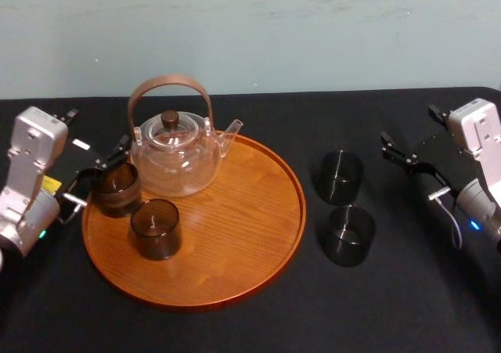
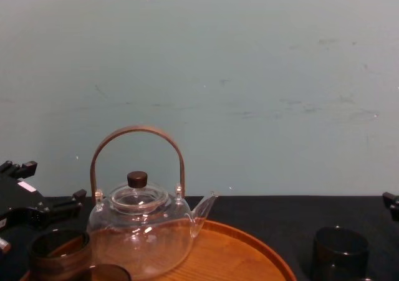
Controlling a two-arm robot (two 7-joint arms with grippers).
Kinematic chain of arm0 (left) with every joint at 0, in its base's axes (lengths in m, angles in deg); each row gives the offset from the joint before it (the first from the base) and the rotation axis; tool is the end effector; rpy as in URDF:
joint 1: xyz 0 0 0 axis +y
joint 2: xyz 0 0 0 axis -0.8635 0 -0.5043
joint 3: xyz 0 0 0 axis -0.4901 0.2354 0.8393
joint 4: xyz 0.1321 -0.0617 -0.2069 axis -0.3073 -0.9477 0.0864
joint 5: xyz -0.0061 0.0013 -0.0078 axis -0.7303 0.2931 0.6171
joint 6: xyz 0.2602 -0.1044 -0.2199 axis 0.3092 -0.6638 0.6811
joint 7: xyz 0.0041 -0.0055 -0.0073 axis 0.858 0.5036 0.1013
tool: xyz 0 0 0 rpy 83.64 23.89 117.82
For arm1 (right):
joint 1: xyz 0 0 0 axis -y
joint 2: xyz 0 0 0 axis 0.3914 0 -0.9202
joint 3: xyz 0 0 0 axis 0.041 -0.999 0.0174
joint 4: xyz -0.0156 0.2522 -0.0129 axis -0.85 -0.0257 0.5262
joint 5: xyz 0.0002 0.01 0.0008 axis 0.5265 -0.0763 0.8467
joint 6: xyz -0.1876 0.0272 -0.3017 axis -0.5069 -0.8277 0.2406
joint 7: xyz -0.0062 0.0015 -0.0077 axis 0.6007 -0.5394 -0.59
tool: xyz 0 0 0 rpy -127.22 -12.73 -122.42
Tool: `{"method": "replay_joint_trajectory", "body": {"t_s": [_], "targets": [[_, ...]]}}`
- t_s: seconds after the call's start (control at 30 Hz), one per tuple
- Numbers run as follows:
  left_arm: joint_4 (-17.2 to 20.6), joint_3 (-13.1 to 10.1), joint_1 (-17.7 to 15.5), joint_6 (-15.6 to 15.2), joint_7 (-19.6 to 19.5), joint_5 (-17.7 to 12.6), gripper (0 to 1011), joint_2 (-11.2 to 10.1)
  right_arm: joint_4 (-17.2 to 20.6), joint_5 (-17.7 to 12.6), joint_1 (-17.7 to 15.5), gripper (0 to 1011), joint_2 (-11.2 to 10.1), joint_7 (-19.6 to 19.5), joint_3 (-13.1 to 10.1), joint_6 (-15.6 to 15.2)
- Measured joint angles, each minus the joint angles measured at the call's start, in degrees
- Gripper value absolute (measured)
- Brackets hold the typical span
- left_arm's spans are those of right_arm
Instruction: Pick up the glass from the table and place it on the tray.
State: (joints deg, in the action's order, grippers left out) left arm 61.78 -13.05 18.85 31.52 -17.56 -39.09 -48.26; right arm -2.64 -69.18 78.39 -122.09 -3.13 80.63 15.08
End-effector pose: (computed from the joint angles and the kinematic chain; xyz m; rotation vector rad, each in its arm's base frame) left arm 0.3970 0.0491 -0.2814 0.3044 -0.2851 1.2480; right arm 0.3969 -0.0491 -0.2814 -0.3044 -0.2851 -1.2483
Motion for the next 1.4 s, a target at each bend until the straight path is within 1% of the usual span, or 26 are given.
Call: {"method": "replay_joint_trajectory", "body": {"t_s": [1.4], "targets": [[0.0,0.0,0.0,0.0,0.0,0.0,1001,0.0,0.0,0.0,0.0,1002,0.0,0.0,0.0,0.0]]}}
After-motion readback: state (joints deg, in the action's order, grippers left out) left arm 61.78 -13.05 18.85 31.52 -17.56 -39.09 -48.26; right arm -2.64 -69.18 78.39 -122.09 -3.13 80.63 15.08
